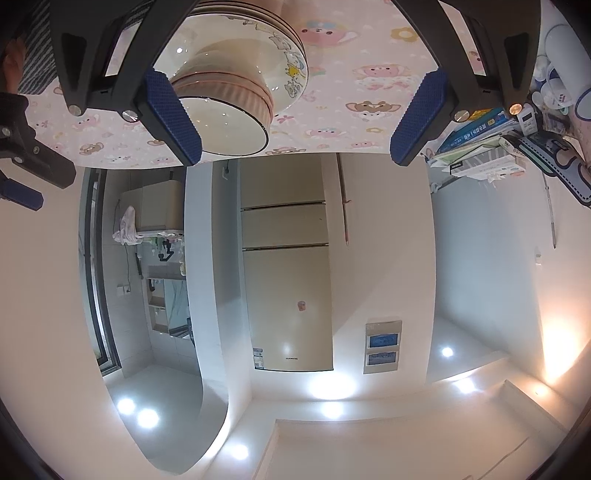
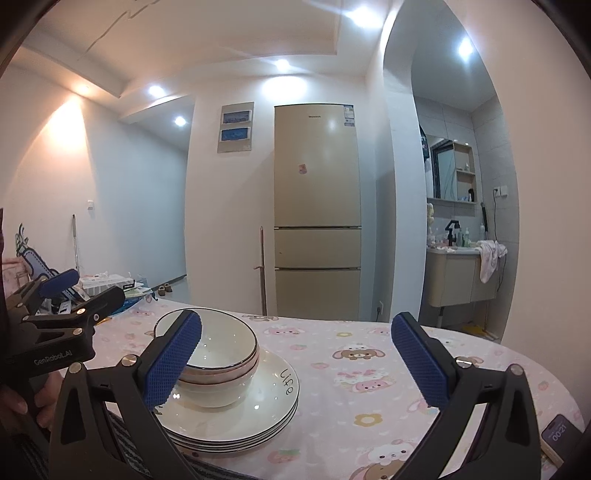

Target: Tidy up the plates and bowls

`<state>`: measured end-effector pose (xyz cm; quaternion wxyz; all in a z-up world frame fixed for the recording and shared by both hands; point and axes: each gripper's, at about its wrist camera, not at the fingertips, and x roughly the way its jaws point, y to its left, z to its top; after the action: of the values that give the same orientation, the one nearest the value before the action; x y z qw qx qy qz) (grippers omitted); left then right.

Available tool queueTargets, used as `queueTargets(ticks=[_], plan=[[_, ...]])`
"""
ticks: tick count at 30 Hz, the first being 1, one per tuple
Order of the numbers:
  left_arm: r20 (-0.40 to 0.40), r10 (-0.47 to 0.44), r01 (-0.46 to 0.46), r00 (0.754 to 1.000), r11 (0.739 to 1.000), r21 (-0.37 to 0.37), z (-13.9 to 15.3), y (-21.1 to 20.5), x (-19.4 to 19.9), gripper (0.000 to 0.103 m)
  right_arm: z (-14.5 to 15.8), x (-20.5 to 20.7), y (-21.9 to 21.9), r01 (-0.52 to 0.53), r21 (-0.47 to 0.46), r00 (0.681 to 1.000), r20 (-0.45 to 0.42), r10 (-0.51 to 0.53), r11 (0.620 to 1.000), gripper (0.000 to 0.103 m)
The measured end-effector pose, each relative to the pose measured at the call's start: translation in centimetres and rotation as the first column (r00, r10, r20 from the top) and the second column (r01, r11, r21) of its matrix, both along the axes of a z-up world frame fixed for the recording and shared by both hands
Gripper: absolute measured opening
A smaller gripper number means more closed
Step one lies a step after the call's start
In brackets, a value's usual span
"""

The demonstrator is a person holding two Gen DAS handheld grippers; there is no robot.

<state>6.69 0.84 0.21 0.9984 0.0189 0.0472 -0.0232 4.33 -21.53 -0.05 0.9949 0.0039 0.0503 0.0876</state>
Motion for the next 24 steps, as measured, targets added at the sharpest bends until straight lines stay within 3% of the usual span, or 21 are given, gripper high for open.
queueTargets(ticks=[5, 7, 18, 24], plan=[[-0.002, 0.028, -0.028, 1.000, 1.000, -0.005, -0.09, 0.05, 0.00, 0.103, 0.06, -0.21, 0.03, 0.051, -0.013, 0.999, 0.010, -0.051, 0.999, 0.103], [0.000, 0.028, -0.028, 1.000, 1.000, -0.011, -0.07, 0.16, -0.08, 0.103, 0.12, -0.75, -0.04, 0.025, -0.010, 0.999, 0.039, -0.024, 1.000, 0.103], [0.045, 0.041, -0.041, 0.998, 0.999, 0.010, 0.16, -0.03, -0.80, 0.103, 0.01, 0.22, -0.14, 0.020, -0.005, 1.000, -0.007, -0.020, 1.000, 0.103], [0.003, 0.047, -0.047, 0.999, 0.999, -0.009, -0.16, 0.44, 0.00, 0.103, -0.07, 0.20, 0.08, 0.025, -0.012, 1.000, 0.015, -0.025, 1.000, 0.103]])
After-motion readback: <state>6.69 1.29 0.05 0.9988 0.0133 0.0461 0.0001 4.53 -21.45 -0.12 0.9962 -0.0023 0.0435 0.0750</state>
